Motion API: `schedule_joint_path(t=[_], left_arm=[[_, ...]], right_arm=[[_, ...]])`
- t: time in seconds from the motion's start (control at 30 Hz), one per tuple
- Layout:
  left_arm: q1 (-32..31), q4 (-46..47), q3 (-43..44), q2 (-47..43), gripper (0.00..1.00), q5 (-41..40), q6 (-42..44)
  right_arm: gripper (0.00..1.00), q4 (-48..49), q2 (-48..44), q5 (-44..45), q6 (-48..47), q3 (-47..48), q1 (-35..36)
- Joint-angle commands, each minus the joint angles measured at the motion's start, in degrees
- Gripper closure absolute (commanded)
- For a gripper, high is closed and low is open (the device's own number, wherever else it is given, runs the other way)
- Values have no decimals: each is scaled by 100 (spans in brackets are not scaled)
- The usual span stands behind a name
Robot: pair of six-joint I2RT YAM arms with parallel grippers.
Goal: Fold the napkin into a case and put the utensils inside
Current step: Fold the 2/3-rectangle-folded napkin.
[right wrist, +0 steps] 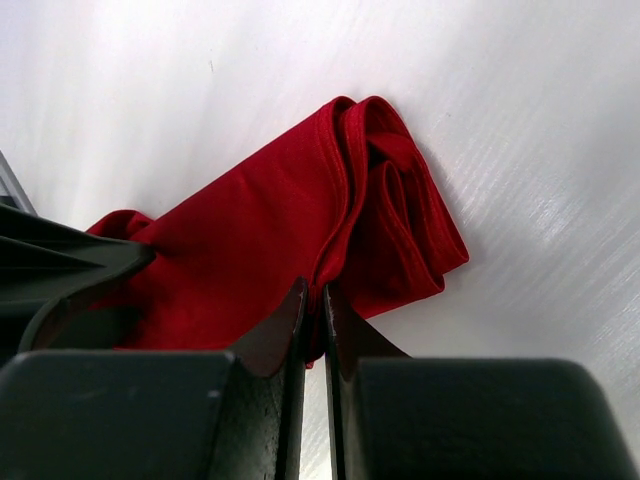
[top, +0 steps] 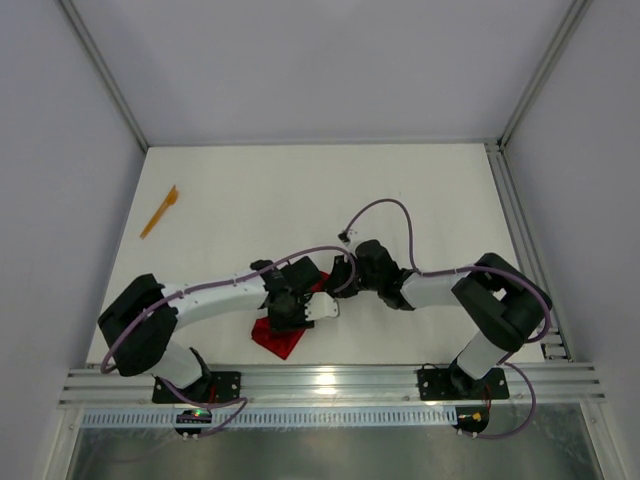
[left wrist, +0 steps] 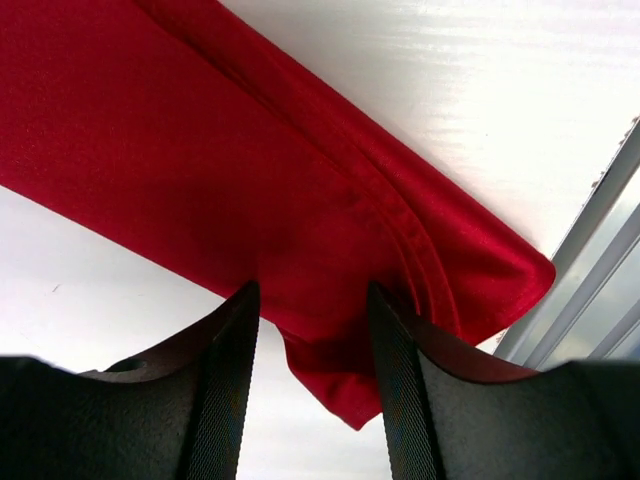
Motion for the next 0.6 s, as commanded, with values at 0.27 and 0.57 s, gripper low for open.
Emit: schedule_joint_path(t=[0.27,0.57], left_arm=[[-702,25,796,-72,42,-142,-574],[-738,270,181,-160,45,-70,-935]], right_arm=[[97,175,-16,-235,-125,397,-123],[97,193,186,-491,-195,573,-264]])
